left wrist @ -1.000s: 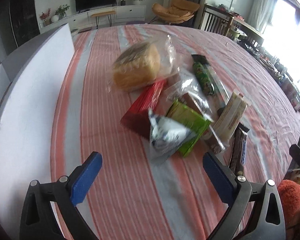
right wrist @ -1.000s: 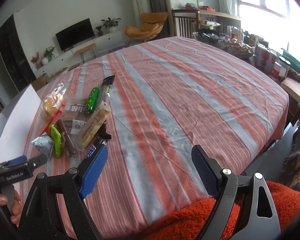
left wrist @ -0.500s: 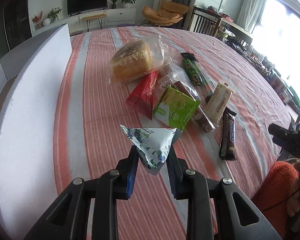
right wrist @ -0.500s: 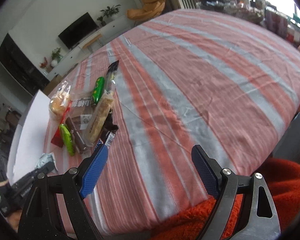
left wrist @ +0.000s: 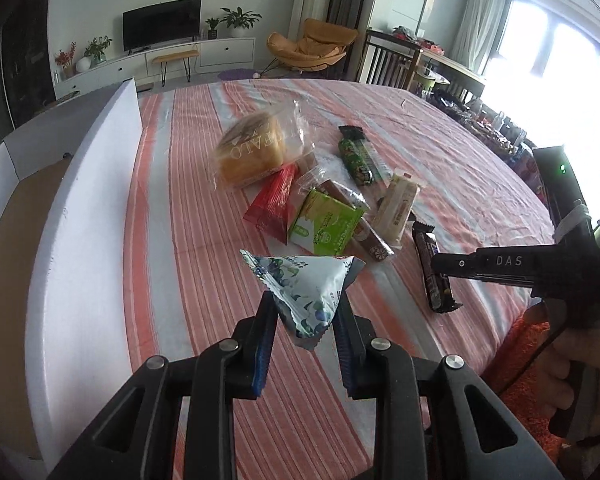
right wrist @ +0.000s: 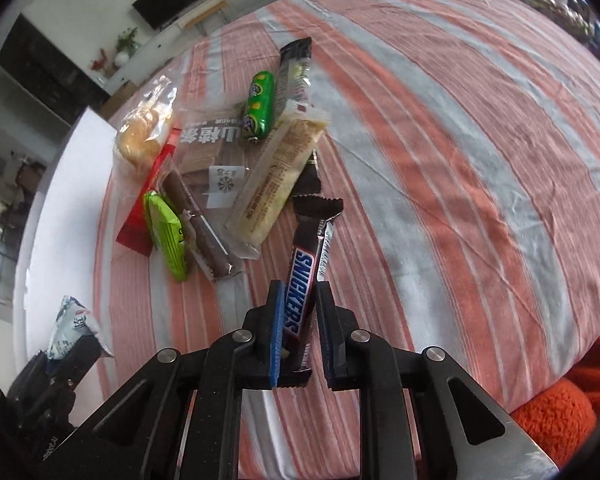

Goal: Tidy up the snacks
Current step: 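Grasp the silver triangular packet with the left tool while the right tool grasps the Snickers bar, then carry the silver packet and Snickers bar into the box and release both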

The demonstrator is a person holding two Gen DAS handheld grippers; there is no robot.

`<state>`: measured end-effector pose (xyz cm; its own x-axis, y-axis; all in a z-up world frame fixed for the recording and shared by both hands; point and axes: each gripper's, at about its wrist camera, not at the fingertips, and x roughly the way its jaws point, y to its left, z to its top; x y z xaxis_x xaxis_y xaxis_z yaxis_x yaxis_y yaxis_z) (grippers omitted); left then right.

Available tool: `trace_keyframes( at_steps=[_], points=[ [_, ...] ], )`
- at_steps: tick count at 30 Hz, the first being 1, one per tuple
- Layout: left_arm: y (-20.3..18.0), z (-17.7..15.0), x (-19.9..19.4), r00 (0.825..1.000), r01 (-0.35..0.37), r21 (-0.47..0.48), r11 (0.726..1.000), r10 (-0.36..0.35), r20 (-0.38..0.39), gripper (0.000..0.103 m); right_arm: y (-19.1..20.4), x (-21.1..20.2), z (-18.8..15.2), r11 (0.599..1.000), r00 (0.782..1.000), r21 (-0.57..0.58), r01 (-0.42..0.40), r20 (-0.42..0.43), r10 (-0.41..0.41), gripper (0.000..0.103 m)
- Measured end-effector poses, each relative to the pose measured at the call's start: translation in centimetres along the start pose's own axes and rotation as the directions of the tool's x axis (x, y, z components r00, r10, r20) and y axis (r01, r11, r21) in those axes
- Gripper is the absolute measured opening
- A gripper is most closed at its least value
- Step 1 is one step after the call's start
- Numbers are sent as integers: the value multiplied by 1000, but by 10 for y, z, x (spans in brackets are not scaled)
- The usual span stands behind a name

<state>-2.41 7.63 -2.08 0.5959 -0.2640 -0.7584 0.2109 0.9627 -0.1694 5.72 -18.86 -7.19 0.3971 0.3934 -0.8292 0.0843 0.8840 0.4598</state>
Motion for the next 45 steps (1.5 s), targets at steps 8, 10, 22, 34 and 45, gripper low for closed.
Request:
trace_keyframes(
  at_steps=[8, 10, 22, 34, 45],
  points=[
    [-10, 8, -24, 997, 58, 10, 998, -59, 47, 27, 0, -6, -3, 996, 997, -52, 75, -15, -76, 16],
    [-11, 9, -26, 997, 64, 10, 998, -64, 51, 27, 17, 7, 0, 967, 978, -155, 202, -25, -208, 26],
    [25, 27, -101, 980, 118, -90, 989, -101, 173, 27, 40, -42, -7, 992, 996, -124, 27, 88, -16, 17],
    [164, 17, -173, 931, -172, -345, 923, 267, 250, 27, 274, -59, -13, 803, 922, -475, -359, -51, 383, 17],
    [226, -35, -133, 884, -395, -440, 806, 464, 55, 66, 315, 5, -47, 748, 911, -522, -409, -179, 372, 47]
  ],
)
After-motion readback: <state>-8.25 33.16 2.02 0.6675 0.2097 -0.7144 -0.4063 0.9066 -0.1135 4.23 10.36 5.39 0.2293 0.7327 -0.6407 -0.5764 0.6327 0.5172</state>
